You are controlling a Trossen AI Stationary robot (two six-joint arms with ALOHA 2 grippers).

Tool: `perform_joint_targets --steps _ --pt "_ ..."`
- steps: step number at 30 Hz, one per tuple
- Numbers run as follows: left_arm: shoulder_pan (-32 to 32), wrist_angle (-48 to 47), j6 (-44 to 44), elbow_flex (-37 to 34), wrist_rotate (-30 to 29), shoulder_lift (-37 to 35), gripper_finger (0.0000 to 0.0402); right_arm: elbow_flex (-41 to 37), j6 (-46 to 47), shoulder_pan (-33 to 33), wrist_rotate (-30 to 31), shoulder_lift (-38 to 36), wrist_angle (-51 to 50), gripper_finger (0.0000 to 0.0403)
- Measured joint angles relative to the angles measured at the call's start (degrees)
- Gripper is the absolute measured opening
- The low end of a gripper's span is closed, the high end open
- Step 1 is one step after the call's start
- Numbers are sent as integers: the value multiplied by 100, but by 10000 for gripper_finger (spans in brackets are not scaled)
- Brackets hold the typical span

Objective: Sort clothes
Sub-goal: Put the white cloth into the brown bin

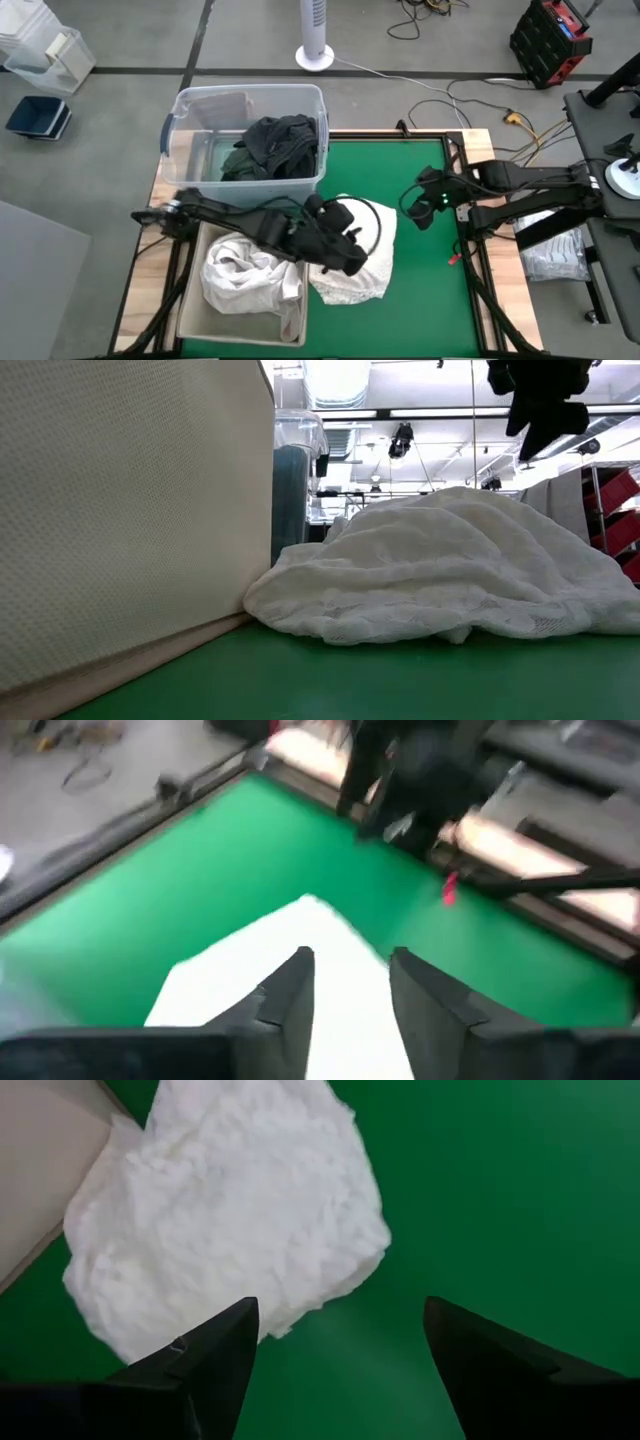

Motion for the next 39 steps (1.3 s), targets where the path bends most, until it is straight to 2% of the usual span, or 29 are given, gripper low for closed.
perform_joint_targets --steps 3,4,9,14,22,26,30,35,39 --pt "18 -1240 -652 976 30 620 144 21 14 -2 114 -242 8 271" --pt "38 -1235 -819 838 65 607 156 21 16 -2 142 -329 0 269" --pt "223 -1011 -1748 -120 1192 335 207 21 120 -2 302 -742 88 263" --pt "335 -863 -1929 -451 1323 405 238 21 204 -2 411 -940 191 267" --pt "603 -774 -2042 -245 1381 992 256 21 203 -2 419 -867 230 269" --pt "698 -906 -1917 220 1689 1412 257 19 202 -2 419 -825 242 266" --pt "763 -1503 -1602 937 1893 1962 257 19 175 -2 419 -820 248 269" --pt "874 -1344 -1706 599 2599 2019 259 17 167 -2 419 -818 277 278" --pt "896 -1151 -1680 392 2591 2038 266 17 134 -2 419 -818 370 277"
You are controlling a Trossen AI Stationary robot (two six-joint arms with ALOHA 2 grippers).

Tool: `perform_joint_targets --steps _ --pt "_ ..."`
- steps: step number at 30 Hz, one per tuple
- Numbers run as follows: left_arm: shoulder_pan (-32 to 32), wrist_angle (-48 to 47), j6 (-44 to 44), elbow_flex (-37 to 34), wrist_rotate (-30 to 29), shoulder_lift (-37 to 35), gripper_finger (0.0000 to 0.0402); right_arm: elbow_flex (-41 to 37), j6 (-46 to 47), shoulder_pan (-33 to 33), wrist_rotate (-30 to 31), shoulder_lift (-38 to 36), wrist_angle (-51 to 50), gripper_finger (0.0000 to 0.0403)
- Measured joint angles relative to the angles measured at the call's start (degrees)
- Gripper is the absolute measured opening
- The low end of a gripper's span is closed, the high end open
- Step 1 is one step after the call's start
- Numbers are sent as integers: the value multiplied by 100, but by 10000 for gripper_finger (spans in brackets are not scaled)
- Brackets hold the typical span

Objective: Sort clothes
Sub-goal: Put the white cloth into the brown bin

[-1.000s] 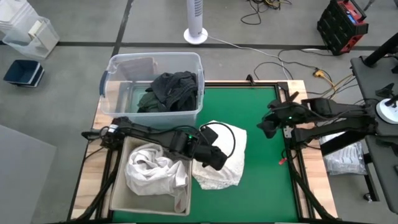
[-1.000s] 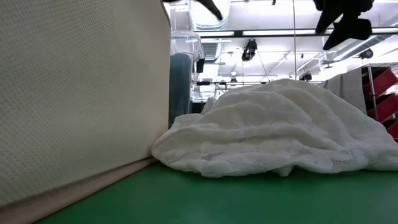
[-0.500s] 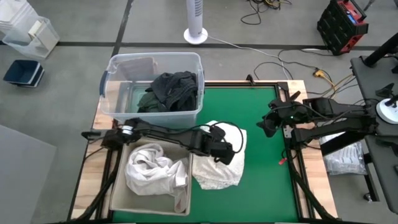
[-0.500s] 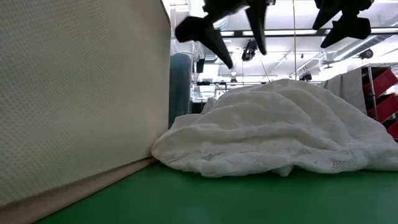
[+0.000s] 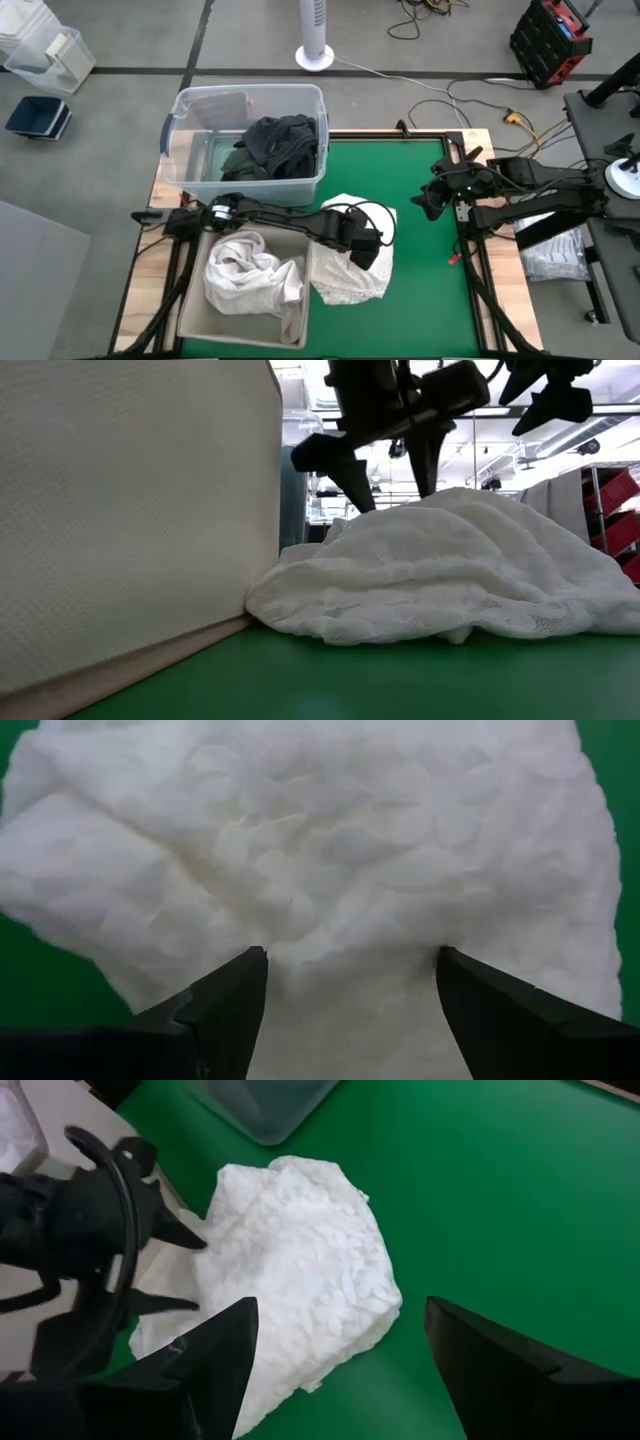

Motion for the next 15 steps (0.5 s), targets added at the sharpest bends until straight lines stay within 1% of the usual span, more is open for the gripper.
perform_joint_targets --steps 5,11,15 --pt "18 112 272 -26 -202 85 275 0 -4 0 -2 4 3 276" --pt "78 150 383 -17 -203 396 277 0 -10 0 -2 2 4 281" --pt "76 148 509 -17 -205 526 277 0 -19 0 -2 4 6 277"
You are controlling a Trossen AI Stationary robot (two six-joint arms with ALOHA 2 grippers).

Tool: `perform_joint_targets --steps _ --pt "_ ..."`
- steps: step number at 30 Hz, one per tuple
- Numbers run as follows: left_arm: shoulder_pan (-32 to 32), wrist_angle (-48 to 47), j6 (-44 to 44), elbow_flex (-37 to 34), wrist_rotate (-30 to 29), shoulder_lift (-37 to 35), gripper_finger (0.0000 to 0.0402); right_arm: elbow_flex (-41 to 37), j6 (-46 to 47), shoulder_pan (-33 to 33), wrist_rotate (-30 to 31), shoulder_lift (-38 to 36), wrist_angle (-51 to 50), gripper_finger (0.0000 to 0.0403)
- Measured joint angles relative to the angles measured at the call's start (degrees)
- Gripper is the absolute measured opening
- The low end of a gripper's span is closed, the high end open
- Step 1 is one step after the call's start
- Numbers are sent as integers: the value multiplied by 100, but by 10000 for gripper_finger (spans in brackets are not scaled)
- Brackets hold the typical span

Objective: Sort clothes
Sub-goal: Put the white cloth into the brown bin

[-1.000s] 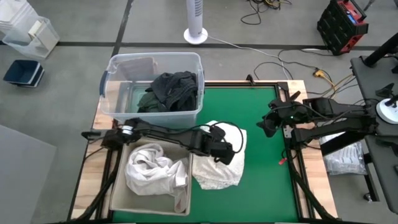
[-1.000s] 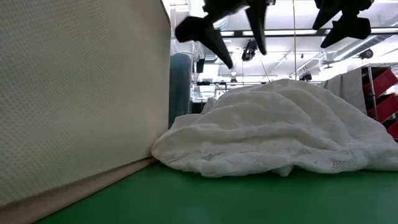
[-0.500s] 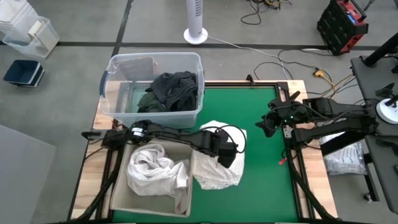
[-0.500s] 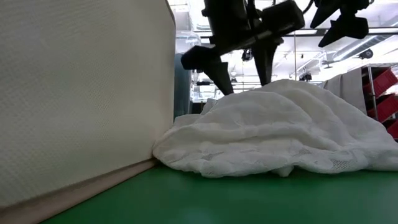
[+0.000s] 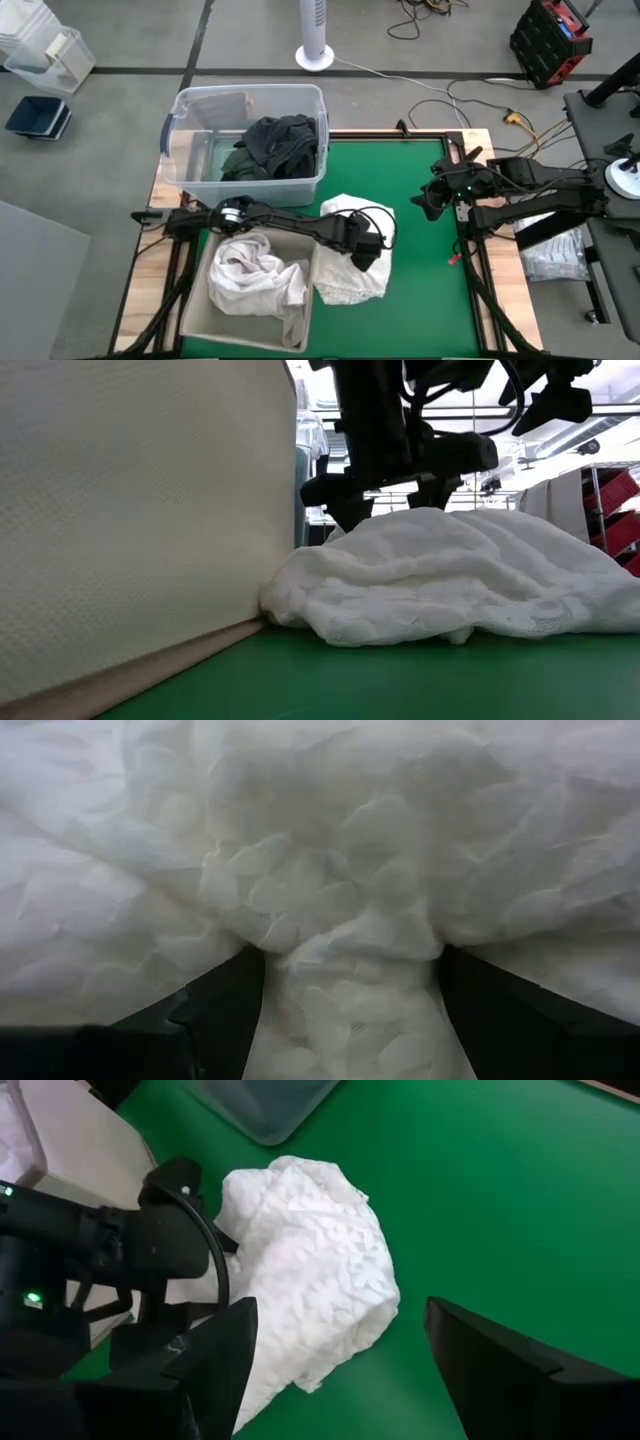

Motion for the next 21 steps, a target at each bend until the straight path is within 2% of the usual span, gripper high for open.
perform_joint_targets --steps 13,21 --pt "112 2 359 0 -2 51 269 0 -2 0 0 0 2 273" --pt "179 0 524 -4 0 53 220 0 0 0 0 0 22 265"
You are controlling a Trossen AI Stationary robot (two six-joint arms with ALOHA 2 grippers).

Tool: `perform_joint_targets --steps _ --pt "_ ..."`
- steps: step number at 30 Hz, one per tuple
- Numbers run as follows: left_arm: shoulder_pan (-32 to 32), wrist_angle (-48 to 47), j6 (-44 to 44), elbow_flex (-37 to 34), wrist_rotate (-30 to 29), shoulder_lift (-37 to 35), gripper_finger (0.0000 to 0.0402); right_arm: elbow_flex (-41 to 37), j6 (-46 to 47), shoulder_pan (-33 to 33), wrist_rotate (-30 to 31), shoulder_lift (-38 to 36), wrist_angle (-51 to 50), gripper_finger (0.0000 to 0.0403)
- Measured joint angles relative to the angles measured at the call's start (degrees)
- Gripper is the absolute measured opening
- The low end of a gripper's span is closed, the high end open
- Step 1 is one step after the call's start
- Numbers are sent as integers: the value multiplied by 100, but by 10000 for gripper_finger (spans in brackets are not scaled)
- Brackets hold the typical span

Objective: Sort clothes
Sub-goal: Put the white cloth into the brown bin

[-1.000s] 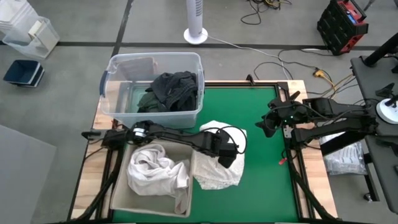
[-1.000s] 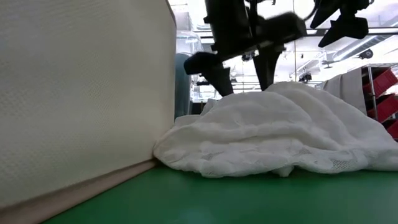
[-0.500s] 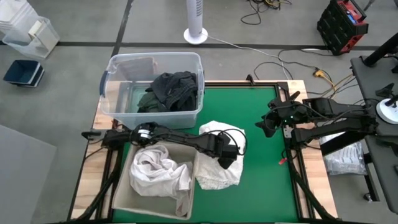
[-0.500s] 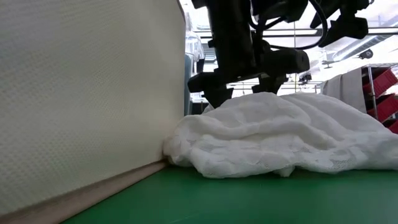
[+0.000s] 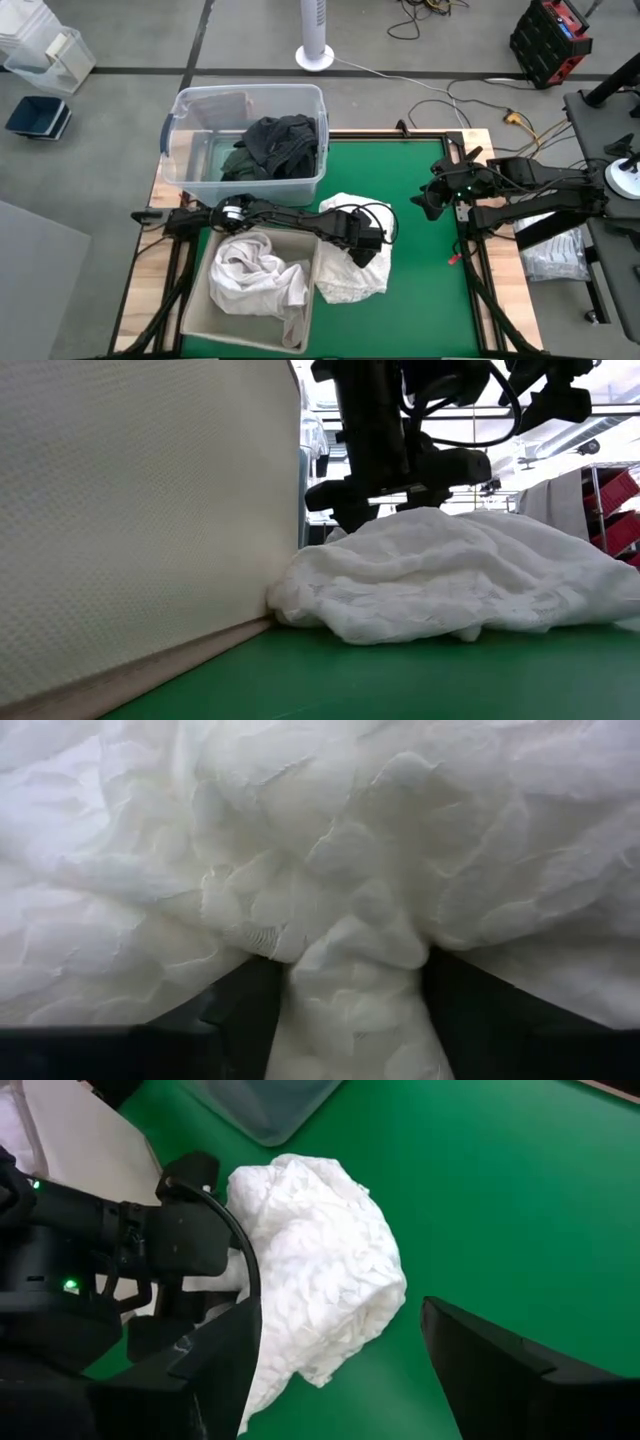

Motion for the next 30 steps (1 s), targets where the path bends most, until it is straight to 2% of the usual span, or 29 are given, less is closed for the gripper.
perform_joint_targets --steps 9,16,20,30 --pt "13 -55 334 -3 -2 2 115 -2 -24 0 0 0 170 260" --pt "17 -146 755 119 65 9 12 -2 -110 0 114 0 271 246" --pt "22 -431 917 561 116 11 6 -2 -163 0 138 -2 268 240" --pt "35 -363 1247 555 430 -669 1 -2 -227 0 142 -15 240 238"
